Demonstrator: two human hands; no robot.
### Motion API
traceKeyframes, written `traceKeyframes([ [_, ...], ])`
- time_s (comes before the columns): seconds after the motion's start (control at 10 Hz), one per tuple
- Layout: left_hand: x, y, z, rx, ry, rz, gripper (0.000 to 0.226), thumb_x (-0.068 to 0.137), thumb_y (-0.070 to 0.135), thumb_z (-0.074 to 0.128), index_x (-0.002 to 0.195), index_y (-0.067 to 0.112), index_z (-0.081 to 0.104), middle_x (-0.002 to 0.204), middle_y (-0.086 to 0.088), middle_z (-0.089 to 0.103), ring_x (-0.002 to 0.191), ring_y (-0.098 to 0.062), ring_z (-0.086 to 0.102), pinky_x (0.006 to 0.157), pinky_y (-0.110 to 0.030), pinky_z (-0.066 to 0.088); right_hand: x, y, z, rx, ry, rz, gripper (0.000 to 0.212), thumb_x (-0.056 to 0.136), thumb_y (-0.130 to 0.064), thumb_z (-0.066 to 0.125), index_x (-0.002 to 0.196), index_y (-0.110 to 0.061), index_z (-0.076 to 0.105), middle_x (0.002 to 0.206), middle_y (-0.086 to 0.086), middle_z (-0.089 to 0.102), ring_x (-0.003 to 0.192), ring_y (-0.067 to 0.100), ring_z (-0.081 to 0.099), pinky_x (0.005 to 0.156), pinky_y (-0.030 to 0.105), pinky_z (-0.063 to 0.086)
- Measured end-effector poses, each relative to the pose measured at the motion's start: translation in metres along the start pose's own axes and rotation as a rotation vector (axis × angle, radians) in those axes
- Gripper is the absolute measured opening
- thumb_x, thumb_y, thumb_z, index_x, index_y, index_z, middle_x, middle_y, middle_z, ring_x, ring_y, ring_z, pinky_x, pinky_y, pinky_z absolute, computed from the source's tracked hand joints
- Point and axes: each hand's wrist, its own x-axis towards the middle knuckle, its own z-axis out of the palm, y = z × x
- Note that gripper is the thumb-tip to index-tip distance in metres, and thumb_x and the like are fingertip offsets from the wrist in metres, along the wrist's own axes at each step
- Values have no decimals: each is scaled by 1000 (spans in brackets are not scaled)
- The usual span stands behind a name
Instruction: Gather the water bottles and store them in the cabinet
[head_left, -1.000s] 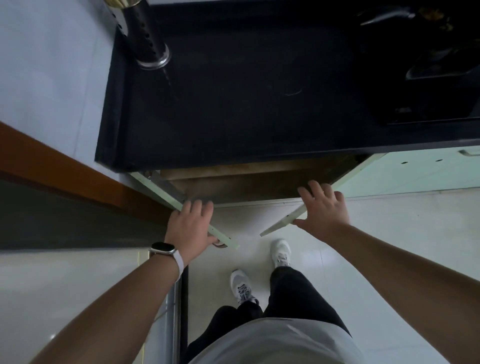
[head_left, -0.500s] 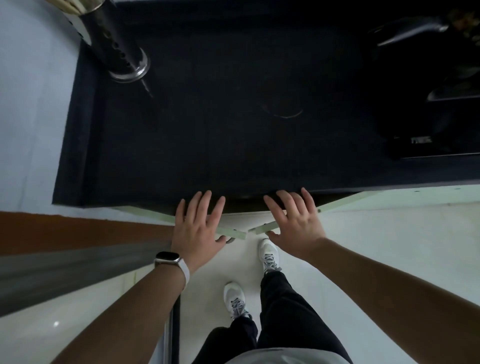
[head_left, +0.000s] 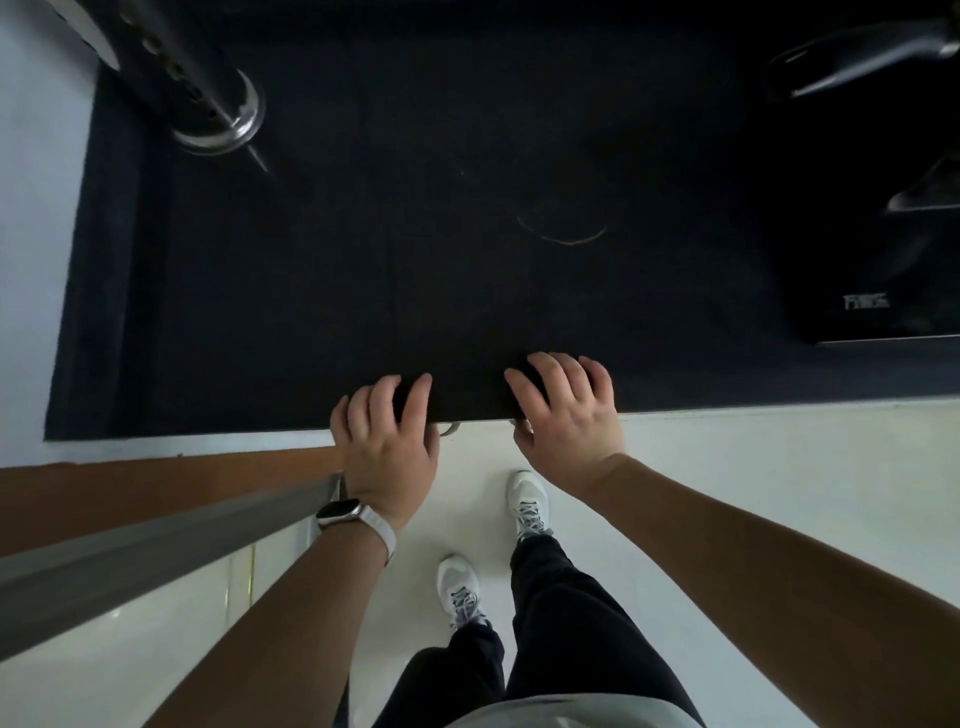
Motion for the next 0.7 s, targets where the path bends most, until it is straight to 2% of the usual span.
traceKeyframes([
  [0.2, 6, 2, -7, 4, -13, -10, 53, 77, 11, 73, 129, 15, 65, 119, -16, 59, 109, -35, 46, 93, -55, 40, 1, -2, -9, 9, -76, 17, 52, 75, -23, 66, 125, -14, 59, 124, 14, 58, 113, 34, 54, 103, 52, 36],
  [0.4, 11, -1, -38, -56, -278, 22, 69, 72, 22, 84, 136, 14, 58, 127, -17, 57, 115, -38, 53, 96, -55, 46, 0, -9, -37, 26, -292, 48, 61, 74, -29, 72, 131, -13, 56, 133, 14, 53, 124, 35, 49, 108, 55, 36],
  [0.5, 8, -5, -61, -79, -314, 65, 68, 75, 26, 82, 137, 14, 57, 129, -14, 59, 118, -36, 57, 97, -53, 48, -4, -15, -56, -8, -377, 63, 57, 82, -36, 65, 133, -15, 52, 141, 13, 48, 131, 33, 44, 112, 52, 32],
  [0.7, -1, -17, -113, -120, -238, 130, 57, 81, 30, 76, 134, 15, 59, 131, -10, 59, 122, -33, 54, 102, -50, 46, -15, -36, -103, -52, -307, 51, 55, 93, -45, 51, 139, -17, 46, 144, 7, 46, 134, 28, 40, 114, 47, 27],
])
